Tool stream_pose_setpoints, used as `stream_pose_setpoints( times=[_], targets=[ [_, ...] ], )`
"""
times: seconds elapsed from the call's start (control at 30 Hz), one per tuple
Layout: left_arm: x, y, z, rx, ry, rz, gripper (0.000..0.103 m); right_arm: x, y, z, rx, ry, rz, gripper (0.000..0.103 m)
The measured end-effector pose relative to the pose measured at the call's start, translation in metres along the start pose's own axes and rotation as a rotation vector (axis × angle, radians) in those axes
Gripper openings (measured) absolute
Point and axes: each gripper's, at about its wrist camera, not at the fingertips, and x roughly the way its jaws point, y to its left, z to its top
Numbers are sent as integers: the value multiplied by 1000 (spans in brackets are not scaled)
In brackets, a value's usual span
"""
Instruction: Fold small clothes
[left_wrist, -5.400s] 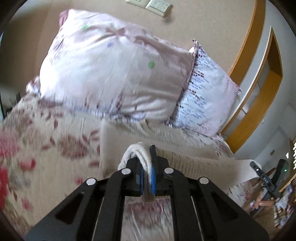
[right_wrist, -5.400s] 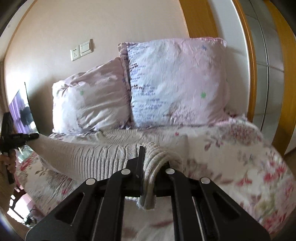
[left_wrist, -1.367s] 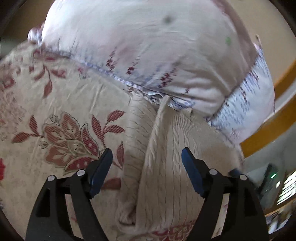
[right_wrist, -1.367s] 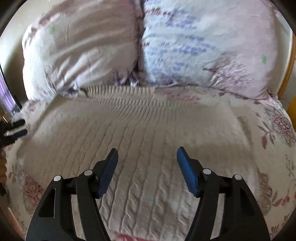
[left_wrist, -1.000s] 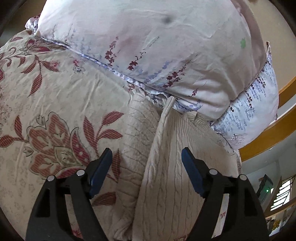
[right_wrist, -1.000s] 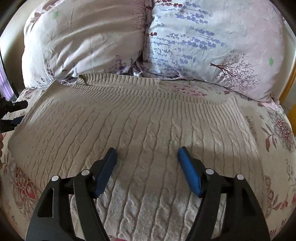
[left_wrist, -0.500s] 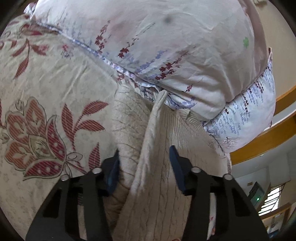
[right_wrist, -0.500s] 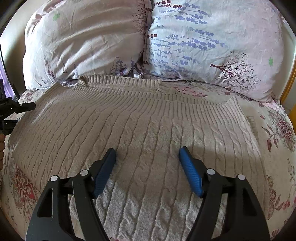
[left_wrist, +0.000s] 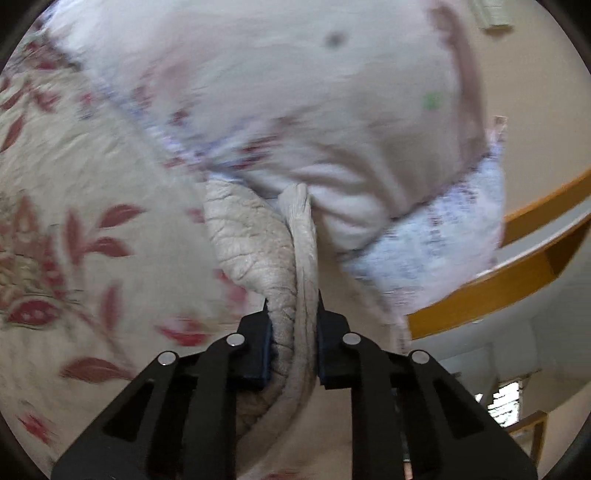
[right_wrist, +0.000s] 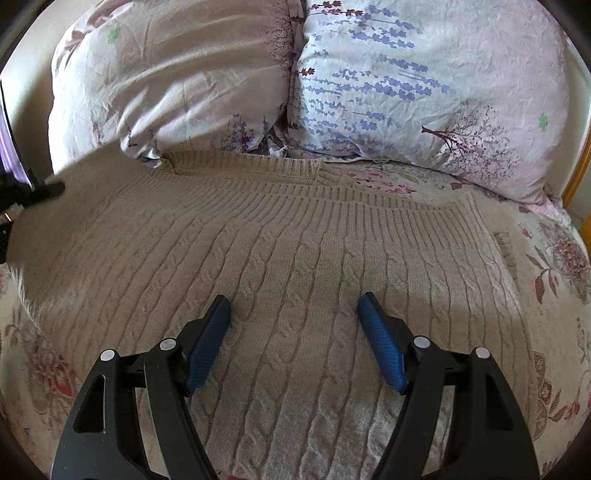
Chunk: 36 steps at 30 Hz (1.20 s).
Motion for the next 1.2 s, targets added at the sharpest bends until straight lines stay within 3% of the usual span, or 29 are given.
stream_pose_setpoints(
  times=[0.23,0.53,0.63,0.73,0.83,0.9,0.97,1.03,1.13,1.2],
  targets=[
    [25,-77,-14,75,19,-145,16,-29,-48,0,180,-53,182,74],
    [108,-139,-55,77,128,-266,16,-65,-117,-13,348,-159,233,74],
    [150,-151,-81,71,206,-296,16,-62,-138,-19,412,-163,236,74],
    [193,-154,-106,65,367,-258,18,-56,-152,-23,482,-151,274,74],
    [191,-153,-110,77,419,-311,15,-57,-160,-26,511,-139,300,74],
    [170,-154,-102,106,386,-322,23,-62,-165,-25,515,-138,322,74],
    [145,-154,-90,152,318,-292,42,-63,-168,-24,530,-130,369,74],
    [117,-149,-81,233,224,-169,51,-61,-170,-23,545,-101,430,74],
    [97,-136,-80,330,141,15,56,-53,-169,-21,556,-35,432,73],
    [94,-123,-84,361,130,79,56,-48,-168,-22,559,8,429,68]
  ],
)
